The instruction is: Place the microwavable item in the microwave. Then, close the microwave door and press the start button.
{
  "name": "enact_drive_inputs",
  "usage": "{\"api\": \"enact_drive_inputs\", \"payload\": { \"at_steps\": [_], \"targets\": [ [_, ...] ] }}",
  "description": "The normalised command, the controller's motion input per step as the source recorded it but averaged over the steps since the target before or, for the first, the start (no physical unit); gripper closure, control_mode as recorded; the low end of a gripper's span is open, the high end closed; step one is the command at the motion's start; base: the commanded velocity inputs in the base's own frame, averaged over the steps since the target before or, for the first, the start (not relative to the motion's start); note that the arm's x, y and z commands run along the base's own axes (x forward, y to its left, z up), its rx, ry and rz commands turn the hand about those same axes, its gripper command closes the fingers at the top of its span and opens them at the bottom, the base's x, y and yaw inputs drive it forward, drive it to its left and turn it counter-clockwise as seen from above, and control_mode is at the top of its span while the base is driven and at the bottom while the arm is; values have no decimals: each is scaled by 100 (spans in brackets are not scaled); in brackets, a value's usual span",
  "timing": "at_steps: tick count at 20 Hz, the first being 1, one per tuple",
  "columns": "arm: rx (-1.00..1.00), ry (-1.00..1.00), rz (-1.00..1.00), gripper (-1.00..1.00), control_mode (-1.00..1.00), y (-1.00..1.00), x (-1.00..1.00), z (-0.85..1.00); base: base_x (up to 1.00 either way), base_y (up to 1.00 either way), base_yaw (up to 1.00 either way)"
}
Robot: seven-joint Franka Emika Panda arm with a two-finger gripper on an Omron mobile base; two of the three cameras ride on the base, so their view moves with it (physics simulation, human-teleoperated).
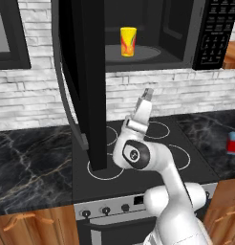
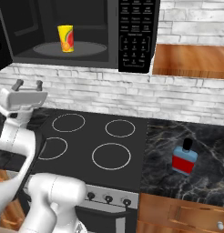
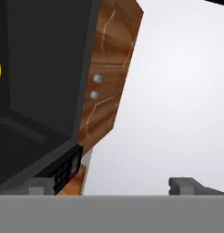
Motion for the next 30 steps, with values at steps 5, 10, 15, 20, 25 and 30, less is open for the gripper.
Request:
{"api": "enact_drive_inputs", "payload": {
  "at_steps": [5, 10, 15, 20, 25, 30],
  "targets": [
    [-24, 8, -17, -100, -100, 100, -8, 24, 0, 0, 0],
    [-23, 17, -18, -100, -100, 100, 0, -20, 0, 0, 0],
    [-9, 18, -15, -100, -100, 92, 0, -53, 0, 0, 0],
    [-6, 26, -14, -100, -100, 100, 0, -41, 0, 0, 0],
    [-4, 25, -13, -100, -100, 100, 0, -29, 0, 0, 0],
    [-3, 22, -14, -100, -100, 98, 0, 3, 0, 0, 0]
  ]
}}
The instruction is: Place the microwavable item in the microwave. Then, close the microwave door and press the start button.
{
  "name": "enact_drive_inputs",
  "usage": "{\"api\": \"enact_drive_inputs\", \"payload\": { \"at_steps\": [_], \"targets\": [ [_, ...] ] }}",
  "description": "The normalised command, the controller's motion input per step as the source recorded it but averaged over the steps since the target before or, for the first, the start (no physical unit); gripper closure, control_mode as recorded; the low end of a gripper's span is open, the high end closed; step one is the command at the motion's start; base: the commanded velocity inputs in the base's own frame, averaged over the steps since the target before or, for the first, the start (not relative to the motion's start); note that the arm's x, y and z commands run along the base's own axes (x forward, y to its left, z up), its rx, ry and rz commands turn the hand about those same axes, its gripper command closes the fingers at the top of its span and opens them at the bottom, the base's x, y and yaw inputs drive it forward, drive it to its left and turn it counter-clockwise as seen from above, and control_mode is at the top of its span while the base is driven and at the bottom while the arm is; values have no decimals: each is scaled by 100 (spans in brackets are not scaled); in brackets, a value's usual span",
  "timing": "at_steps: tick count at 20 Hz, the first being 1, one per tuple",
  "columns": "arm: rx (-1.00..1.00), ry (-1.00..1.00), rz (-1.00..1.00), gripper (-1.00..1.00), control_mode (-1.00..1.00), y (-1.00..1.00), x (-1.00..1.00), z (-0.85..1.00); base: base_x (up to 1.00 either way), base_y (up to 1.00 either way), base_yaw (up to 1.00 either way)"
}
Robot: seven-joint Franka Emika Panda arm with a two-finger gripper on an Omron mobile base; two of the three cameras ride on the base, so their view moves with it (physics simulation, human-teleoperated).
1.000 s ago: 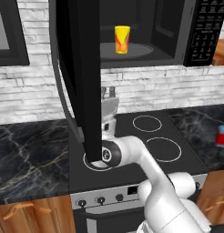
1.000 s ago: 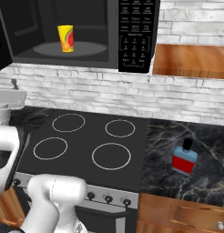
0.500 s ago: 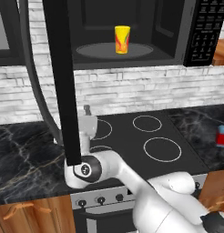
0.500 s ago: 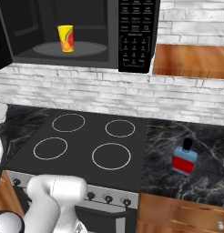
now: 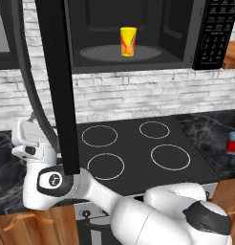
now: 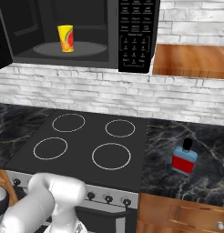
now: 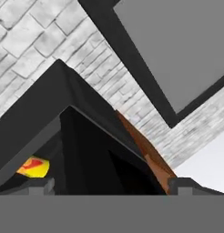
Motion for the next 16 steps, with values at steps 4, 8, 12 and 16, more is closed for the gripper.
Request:
{"api": "enact_drive_inputs", "payload": {
  "at_steps": [4, 8, 12, 16],
  "targets": [
    [1, 8, -18, -100, -100, 35, -7, 59, 0, 0, 0],
    [15, 1, -18, -100, -100, -44, -33, 34, 0, 0, 0],
    [23, 0, -14, -100, -100, -76, -37, 29, 0, 0, 0],
    [24, 0, -9, -100, -100, -92, -22, 34, 0, 0, 0]
  ]
}}
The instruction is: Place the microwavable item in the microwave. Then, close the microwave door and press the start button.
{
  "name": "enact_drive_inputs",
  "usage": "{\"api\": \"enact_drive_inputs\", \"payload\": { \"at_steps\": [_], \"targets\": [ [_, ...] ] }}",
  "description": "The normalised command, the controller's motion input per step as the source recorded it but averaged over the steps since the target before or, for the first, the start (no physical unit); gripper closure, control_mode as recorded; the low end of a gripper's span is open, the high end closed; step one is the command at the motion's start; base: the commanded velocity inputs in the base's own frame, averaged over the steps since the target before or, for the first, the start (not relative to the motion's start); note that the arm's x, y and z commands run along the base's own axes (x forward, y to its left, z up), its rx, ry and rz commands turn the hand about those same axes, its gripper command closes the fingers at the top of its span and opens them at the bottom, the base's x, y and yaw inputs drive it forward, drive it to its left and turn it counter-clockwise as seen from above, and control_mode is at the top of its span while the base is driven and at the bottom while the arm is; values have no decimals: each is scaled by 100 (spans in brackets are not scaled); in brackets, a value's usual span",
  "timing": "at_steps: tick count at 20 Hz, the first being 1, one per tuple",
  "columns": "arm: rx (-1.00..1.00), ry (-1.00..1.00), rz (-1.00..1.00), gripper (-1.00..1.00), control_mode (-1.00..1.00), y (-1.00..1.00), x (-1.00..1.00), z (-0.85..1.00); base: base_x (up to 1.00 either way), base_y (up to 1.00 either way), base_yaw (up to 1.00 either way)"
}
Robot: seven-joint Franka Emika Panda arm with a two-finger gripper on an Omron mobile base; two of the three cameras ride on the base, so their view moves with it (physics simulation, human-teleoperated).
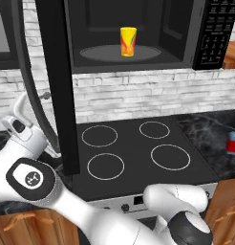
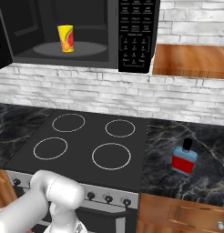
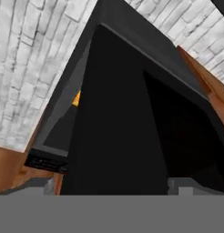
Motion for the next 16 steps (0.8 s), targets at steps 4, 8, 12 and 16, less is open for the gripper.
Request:
{"api": "enact_drive_inputs", "payload": {
  "at_steps": [4, 8, 12, 16],
  "targets": [
    [24, 1, -5, -100, -100, -100, -5, 36, 0, 0, 0],
    [26, 3, -1, -100, -100, -100, 0, 17, 0, 0, 0],
    [29, 3, 0, -100, -100, -100, 0, 3, 0, 0, 0],
    [29, 5, 0, -100, -100, -100, 0, 4, 0, 0, 0]
  ]
}}
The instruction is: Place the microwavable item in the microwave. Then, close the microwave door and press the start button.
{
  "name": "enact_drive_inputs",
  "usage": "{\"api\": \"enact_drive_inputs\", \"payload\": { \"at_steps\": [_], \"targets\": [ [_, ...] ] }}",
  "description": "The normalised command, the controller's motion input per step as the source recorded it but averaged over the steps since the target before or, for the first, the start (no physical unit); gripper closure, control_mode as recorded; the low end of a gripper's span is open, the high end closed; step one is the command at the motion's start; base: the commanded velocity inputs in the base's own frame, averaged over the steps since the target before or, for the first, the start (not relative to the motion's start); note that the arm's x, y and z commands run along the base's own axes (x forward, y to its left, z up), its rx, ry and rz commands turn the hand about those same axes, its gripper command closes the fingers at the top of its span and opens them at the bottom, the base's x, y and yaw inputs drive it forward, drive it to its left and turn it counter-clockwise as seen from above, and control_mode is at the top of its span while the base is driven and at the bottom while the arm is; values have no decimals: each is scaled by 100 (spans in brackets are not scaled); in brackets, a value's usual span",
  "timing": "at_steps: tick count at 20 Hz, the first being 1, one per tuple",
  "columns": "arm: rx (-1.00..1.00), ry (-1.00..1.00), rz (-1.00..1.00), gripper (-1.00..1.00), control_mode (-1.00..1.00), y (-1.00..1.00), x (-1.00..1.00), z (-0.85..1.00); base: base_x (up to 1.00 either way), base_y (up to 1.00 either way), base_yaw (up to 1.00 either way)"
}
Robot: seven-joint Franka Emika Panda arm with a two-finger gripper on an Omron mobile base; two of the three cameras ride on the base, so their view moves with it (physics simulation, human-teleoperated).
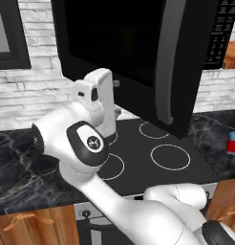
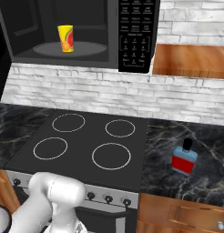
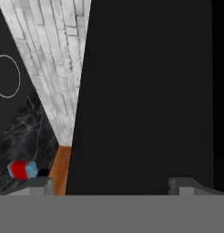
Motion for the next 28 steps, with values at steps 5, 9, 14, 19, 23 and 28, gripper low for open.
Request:
{"api": "enact_drive_inputs", "payload": {
  "at_steps": [5, 9, 14, 19, 23, 28],
  "targets": [
    [25, 8, 0, -100, -100, -99, 0, 31, 0, 0, 0],
    [21, 7, 0, -100, -100, -81, 5, 39, 0, 0, 0],
    [17, 2, 0, -100, -100, -63, 11, 30, 0, 0, 0],
    [11, -1, 5, -100, -100, -43, 40, 1, 0, 0, 0],
    [4, -10, 13, -100, -100, -12, 79, 0, 0, 0, 0],
    [2, -13, 15, -100, -100, 0, 80, 0, 0, 0, 0]
  ]
}}
